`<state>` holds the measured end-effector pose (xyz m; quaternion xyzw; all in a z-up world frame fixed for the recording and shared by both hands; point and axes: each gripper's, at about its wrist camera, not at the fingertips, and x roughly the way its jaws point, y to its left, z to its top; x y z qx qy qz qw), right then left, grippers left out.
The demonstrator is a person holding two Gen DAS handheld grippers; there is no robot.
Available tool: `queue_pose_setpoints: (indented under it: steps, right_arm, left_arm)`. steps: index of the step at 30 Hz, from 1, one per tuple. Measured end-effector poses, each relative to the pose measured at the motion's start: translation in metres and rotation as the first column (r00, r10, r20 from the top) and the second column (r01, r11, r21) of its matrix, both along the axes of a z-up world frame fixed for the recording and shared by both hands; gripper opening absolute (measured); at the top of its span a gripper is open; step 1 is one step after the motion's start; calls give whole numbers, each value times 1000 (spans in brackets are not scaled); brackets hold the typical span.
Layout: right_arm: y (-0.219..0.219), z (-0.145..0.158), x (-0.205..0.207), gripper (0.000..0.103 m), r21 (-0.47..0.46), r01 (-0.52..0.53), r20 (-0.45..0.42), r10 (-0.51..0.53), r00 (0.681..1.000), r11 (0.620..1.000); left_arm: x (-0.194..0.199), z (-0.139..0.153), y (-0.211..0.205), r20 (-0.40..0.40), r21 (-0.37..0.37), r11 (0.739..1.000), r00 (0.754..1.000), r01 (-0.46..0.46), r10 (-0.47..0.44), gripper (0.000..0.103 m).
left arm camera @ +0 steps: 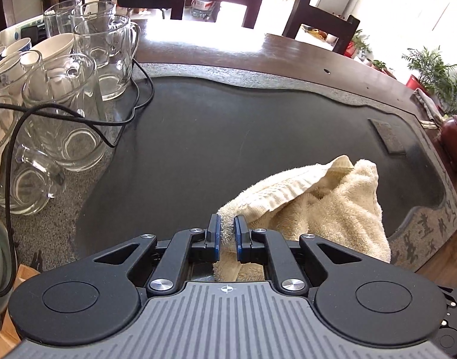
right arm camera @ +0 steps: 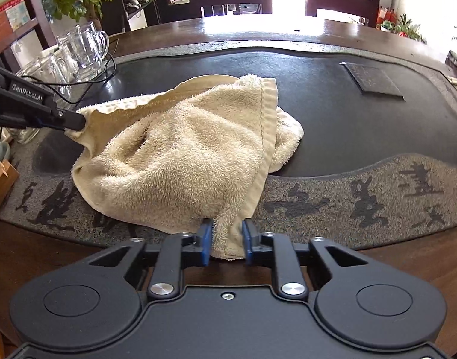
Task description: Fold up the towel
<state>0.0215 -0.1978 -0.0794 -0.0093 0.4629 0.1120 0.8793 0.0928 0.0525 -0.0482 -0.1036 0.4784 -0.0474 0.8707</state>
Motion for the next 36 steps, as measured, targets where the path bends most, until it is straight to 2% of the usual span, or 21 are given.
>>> queue_pose_setpoints:
  steps: [15,21,27,30,34,36]
  right_arm:
    - [-42,18,-35,15,-27,101,22,-100,995,995]
    - [-51,6,-44,15,-32,130,-15,-131,991,991]
    - [-47,-1,-45,15,-30,135,-27,-136,990,990]
    - [-47,-2,-45,15,-31,135,-27,-136,990,990]
    - [-46,-1,-45,15,-35,131,-24,-132,991,991]
    - [-46,-1,-45,15,-40,125,-22,-126,992,991]
  left_arm:
    - [-19,-7,-8,-35,-31,998,998,51,-52,10]
    - [-24,-18,-12,-73,-45,997,995,67,-70,10]
    - [-22,-19,-15,-78,-36,997,994,72,-75,11]
    - [-21,-20,-15,-86,-38,997,994,69,-72,15]
    - [-23,-20,-16,-88,-28,997,994,65,-68,30]
    - [-23,-19,-17,-86,-25,997,994,68,-70,31]
